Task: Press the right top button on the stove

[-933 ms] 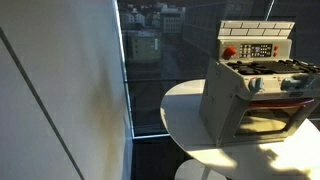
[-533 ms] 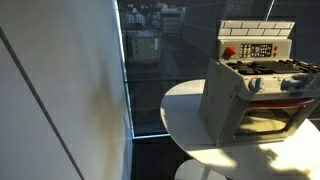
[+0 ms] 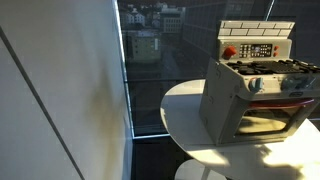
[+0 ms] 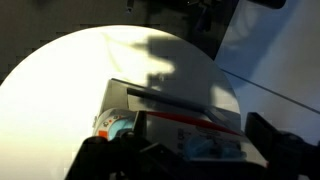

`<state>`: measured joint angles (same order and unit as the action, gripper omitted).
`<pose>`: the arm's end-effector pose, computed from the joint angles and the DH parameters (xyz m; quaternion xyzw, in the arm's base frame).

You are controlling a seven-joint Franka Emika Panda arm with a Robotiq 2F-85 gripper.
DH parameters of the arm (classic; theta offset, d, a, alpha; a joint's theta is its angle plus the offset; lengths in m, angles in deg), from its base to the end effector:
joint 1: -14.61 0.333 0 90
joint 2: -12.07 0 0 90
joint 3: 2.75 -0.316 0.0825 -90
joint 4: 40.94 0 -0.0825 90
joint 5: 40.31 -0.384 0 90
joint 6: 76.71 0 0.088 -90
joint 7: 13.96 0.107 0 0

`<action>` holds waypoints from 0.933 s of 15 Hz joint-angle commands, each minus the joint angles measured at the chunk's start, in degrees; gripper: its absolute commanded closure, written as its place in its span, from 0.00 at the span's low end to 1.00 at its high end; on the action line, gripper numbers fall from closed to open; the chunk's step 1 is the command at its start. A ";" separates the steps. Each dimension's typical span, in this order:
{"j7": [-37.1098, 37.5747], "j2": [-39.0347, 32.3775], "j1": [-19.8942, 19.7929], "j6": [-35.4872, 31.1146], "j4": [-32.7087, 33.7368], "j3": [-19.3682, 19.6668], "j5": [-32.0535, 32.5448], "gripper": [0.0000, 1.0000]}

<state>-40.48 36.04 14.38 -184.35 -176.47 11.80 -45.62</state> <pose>0.4034 -0.1050 0.4734 -0.9898 -0.0985 0.0060 0.1028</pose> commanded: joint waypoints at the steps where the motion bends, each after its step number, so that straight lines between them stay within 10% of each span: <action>1: 2.10 -3.08 -0.95 -0.87 4.43 -1.28 -1.34 0.00; 14: 14.34 -14.63 -3.29 -20.34 11.18 -4.48 0.65 0.00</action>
<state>-29.40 24.32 12.53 -201.30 -167.89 8.85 -45.74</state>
